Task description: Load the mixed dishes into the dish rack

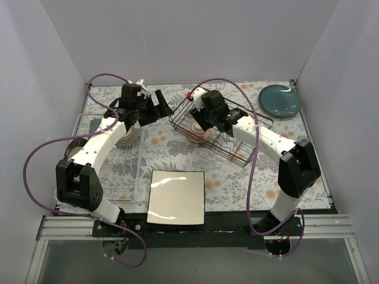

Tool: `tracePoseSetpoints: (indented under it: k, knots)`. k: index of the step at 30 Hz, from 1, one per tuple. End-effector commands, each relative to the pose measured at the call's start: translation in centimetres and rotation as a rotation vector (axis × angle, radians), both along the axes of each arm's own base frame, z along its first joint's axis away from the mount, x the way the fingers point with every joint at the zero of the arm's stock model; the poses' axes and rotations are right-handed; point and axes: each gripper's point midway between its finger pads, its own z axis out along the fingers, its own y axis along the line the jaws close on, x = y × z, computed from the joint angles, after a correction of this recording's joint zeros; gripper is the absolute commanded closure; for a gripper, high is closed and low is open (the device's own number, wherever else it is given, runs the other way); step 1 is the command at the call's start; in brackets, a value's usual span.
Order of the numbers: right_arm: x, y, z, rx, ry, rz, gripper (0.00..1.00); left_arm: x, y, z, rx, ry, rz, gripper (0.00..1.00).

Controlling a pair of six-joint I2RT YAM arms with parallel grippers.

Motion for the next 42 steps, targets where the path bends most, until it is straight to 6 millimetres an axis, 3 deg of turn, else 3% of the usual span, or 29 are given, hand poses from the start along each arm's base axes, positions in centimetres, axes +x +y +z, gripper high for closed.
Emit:
tracePoseSetpoints:
  k: [1, 2, 6, 13, 18, 28, 32, 38, 42]
  knots:
    - [-0.2, -0.6, 1.3, 0.128, 0.079, -0.085, 0.51, 0.0, 0.0, 0.0, -0.006, -0.006, -0.016, 0.02]
    - [-0.4, -0.5, 0.7, 0.132, 0.100, -0.082, 0.61, 0.0, -0.1, 0.0, -0.006, -0.005, -0.018, 0.02]
    - [-1.5, 0.1, -2.3, 0.130, 0.226, -0.068, 0.74, -0.1, 0.0, -0.3, 0.001, -0.002, -0.019, 0.02]
    - [-1.9, 1.0, -6.5, 0.096, 0.325, -0.033, 0.76, -0.5, 0.3, -1.4, 0.019, 0.018, -0.016, 0.02]
    - [-1.5, 0.9, -8.5, 0.066, 0.348, -0.049, 0.77, -0.7, 0.4, -1.8, 0.025, 0.024, -0.013, 0.02]
    - [2.7, 1.9, -8.9, 0.127, 0.228, -0.114, 0.77, -0.6, 0.4, -2.6, 0.028, 0.043, -0.013, 0.02]
    - [4.4, 2.4, -7.9, 0.137, 0.190, -0.119, 0.76, -0.5, 0.2, -3.1, 0.023, 0.057, -0.015, 0.02]
    - [4.3, 2.6, -7.7, 0.148, 0.189, -0.105, 0.68, -0.3, 0.1, -3.7, 0.026, 0.067, -0.017, 0.02]
    - [4.0, 2.1, -6.0, 0.164, 0.178, -0.132, 0.63, -0.2, 0.1, -3.9, 0.025, 0.072, -0.019, 0.02]
